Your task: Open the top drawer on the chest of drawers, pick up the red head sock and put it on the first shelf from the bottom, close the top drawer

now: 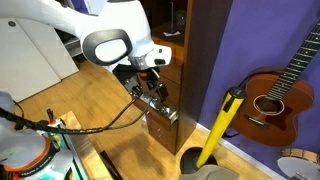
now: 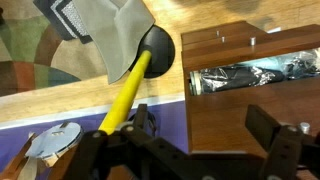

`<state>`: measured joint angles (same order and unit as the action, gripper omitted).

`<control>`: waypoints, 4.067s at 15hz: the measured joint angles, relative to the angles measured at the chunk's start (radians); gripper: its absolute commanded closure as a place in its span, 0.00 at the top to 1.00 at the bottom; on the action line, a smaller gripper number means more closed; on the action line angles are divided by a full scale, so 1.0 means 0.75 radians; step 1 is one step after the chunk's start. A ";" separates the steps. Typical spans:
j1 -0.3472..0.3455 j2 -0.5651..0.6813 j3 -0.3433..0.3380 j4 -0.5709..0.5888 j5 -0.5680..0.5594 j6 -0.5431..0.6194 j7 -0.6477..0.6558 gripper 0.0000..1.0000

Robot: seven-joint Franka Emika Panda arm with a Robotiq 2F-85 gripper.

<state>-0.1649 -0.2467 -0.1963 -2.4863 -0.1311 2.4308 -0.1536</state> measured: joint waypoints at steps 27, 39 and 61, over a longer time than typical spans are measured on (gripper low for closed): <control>0.221 0.041 0.156 0.099 0.318 0.124 -0.035 0.84; 0.249 0.096 0.156 0.100 0.452 0.217 -0.161 0.12; 0.237 0.019 0.169 0.104 0.237 -0.032 -0.161 0.03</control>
<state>0.0132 -0.2324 -0.0697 -2.4084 0.0469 2.4068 -0.2744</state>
